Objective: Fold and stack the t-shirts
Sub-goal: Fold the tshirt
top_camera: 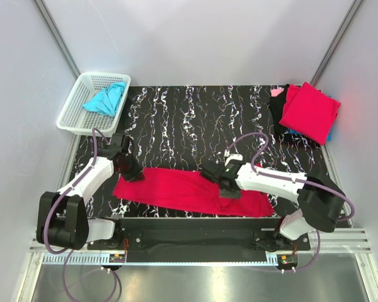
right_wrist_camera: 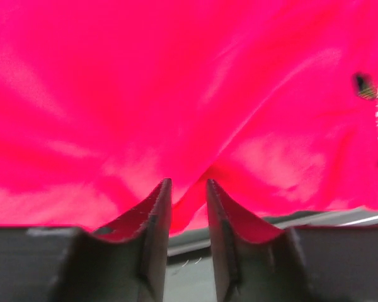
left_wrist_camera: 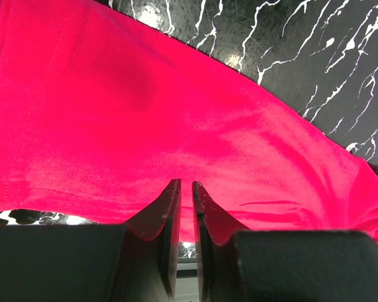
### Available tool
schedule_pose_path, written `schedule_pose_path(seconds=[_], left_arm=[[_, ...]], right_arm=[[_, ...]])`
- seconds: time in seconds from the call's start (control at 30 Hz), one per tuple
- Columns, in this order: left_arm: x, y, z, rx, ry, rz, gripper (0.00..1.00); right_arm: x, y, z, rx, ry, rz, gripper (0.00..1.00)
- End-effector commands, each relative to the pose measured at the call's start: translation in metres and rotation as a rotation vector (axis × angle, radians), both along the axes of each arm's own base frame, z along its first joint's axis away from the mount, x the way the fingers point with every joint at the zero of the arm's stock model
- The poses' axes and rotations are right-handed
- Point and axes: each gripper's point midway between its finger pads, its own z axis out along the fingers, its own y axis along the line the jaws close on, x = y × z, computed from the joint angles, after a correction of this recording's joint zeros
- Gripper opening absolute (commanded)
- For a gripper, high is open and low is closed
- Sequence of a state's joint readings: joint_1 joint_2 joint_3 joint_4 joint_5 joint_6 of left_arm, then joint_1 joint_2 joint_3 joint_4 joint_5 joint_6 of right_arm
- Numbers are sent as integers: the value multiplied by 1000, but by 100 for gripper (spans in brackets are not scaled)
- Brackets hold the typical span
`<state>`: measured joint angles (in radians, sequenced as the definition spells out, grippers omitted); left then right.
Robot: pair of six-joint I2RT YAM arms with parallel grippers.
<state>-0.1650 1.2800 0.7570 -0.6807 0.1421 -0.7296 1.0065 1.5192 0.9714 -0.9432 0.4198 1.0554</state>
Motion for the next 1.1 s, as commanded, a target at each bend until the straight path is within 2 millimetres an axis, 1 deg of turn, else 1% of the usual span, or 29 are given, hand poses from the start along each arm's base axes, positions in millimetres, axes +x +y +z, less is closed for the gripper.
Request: schedule_pose_path(seconds=[0.0,0.07,0.13,0.2,0.3,0.37,0.5,0.7,0.87,0.97,1.0,1.07], left_arm=[[9,-7,13,-29,-63,-33,17],[8,-7,12,-28,-61,-33,17],[9,-7,12,-28,-58,-32,17],[10,-8,12,-31,-59,-31,17],[10,-9,12,-29,-56,-34,17],[10,-9,13,-29,-59,-33,17],[10,-9,12,-26,-56,-34,17],[12,-10,10,-23,-47,-34,17],[13,-11,10,-22,-48,-35,17],[12,-12,9,-21,-41,-37,17],[13,-12,9,-21,-43,-35,17],[12,-13,7,-21,-38,-36,17]], right_arm=[[20,-22,7,22,-62,-68,30],[25,-29,9,30,-65,-77,22],[25,-31,6,41,-50,-76,19],[25,-30,4,45,-33,-69,18],[18,-25,-3,73,9,-64,15],[13,-24,-4,96,22,-79,14],[-2,-29,-10,120,56,-103,12],[-21,-34,-14,169,96,-136,9],[-37,-26,-16,233,164,-117,7],[-51,-27,-22,244,208,-119,7],[-57,-31,-27,235,226,-123,7],[-63,-34,-30,223,247,-133,7]])
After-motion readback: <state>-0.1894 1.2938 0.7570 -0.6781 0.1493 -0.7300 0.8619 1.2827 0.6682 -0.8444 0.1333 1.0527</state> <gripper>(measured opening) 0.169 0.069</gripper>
